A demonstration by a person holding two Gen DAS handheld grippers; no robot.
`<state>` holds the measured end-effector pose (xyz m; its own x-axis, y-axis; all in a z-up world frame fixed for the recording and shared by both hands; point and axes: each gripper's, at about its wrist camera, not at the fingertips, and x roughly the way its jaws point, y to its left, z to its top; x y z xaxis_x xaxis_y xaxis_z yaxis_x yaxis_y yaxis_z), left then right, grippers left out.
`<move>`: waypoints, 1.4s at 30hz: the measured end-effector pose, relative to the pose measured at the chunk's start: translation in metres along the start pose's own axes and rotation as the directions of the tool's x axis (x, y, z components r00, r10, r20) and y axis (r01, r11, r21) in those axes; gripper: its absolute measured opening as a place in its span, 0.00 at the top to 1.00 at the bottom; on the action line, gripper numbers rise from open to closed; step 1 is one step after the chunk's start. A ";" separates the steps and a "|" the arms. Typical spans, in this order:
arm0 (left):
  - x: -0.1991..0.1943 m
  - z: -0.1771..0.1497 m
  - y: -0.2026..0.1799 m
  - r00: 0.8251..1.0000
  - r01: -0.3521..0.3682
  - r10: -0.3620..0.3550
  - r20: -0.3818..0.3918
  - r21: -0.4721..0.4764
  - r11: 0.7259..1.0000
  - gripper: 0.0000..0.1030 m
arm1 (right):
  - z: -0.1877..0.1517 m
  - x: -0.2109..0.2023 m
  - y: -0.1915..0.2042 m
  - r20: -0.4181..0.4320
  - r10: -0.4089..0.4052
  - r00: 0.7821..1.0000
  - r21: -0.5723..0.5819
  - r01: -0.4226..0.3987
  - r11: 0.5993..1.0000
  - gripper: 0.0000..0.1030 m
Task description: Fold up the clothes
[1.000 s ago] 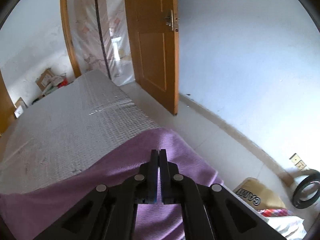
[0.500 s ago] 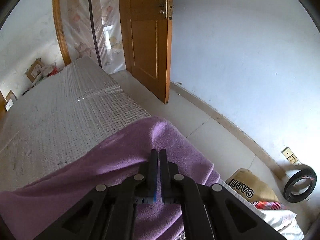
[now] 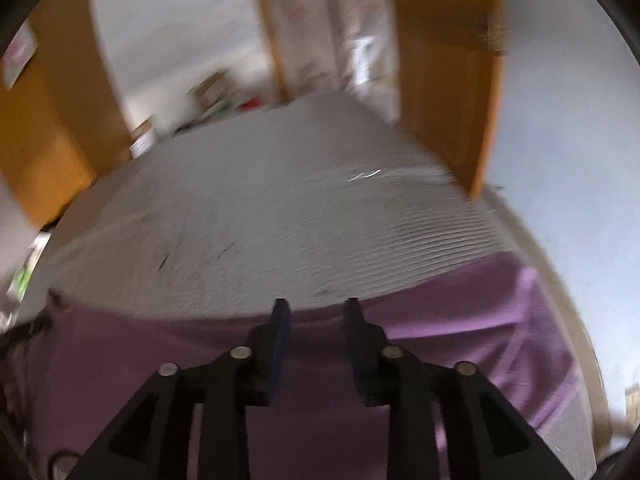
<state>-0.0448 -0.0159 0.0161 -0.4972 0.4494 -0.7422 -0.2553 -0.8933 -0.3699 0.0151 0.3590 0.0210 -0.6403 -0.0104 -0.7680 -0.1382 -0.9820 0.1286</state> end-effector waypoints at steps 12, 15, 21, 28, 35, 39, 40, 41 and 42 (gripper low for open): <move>0.004 0.000 0.001 1.000 0.011 -0.011 0.004 -0.008 1.000 0.83 | -0.008 0.012 0.030 -0.038 -0.023 0.999 -0.125 0.018 0.992 0.63; 0.005 0.000 0.001 1.000 0.011 -0.011 0.004 -0.009 1.000 0.83 | 0.002 0.018 0.028 -0.025 -0.039 0.999 -0.121 0.035 0.992 0.92; 0.006 0.001 0.001 1.000 0.011 -0.011 0.005 -0.006 1.000 0.83 | 0.012 0.009 0.027 0.038 -0.055 0.998 -0.085 0.058 0.995 0.98; 0.005 0.001 0.002 1.000 0.014 -0.014 0.008 -0.005 1.000 0.83 | 0.019 0.028 0.028 0.006 -0.072 0.997 -0.043 0.073 0.996 0.98; 0.004 0.000 0.003 1.000 0.014 -0.014 0.010 -0.003 1.000 0.83 | 0.010 -0.006 -0.014 0.069 -0.101 0.992 0.107 0.094 0.990 0.91; 0.004 0.000 0.004 1.000 0.021 -0.021 0.012 -0.006 1.000 0.83 | -0.009 -0.030 -0.071 0.069 -0.232 0.970 0.292 0.203 0.935 0.91; 0.004 0.000 0.004 1.000 0.022 -0.021 0.013 -0.008 1.000 0.83 | -0.016 -0.037 -0.088 0.065 -0.261 0.963 0.351 0.222 0.909 0.91; 0.004 0.001 0.004 1.000 0.021 -0.021 0.014 -0.008 1.000 0.83 | -0.022 -0.043 -0.104 0.060 -0.288 0.956 0.409 0.240 0.880 0.88; 0.004 0.001 0.004 1.000 0.019 -0.019 0.014 -0.005 1.000 0.83 | -0.026 -0.045 -0.116 0.051 -0.278 0.959 0.454 0.226 0.862 0.85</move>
<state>-0.0484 -0.0172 0.0119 -0.5040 0.4663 -0.7270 -0.2608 -0.8846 -0.3866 0.0797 0.4685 0.0245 -0.6145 0.2728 -0.7402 -0.6065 -0.7635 0.2221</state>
